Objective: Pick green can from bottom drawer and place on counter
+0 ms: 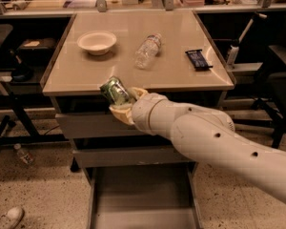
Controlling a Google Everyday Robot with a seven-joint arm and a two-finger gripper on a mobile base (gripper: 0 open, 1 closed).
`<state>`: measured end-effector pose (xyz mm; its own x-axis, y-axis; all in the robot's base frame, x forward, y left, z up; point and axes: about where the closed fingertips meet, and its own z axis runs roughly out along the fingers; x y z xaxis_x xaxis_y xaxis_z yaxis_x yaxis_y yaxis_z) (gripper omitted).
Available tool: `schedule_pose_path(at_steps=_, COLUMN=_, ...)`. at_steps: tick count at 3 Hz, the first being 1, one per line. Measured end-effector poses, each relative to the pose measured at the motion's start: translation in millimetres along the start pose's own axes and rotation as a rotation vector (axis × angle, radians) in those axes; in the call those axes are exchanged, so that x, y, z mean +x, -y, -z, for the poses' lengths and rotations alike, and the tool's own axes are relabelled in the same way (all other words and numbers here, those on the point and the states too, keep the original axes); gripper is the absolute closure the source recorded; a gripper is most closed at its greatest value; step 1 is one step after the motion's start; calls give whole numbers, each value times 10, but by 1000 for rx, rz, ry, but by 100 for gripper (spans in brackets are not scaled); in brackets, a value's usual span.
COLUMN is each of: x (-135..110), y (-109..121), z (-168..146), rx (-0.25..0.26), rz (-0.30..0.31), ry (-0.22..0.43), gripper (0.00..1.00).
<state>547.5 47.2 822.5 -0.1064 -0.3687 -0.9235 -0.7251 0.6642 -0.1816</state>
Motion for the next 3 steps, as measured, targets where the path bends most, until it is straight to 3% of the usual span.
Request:
schedule_pose_path(at_steps=1, x=-422, y=136, z=-6, rx=22, rz=49, ry=53, gripper=100)
schedule_pose_path(at_steps=3, x=-628, y=227, z=-108, rx=42, rz=72, ry=108, gripper=100)
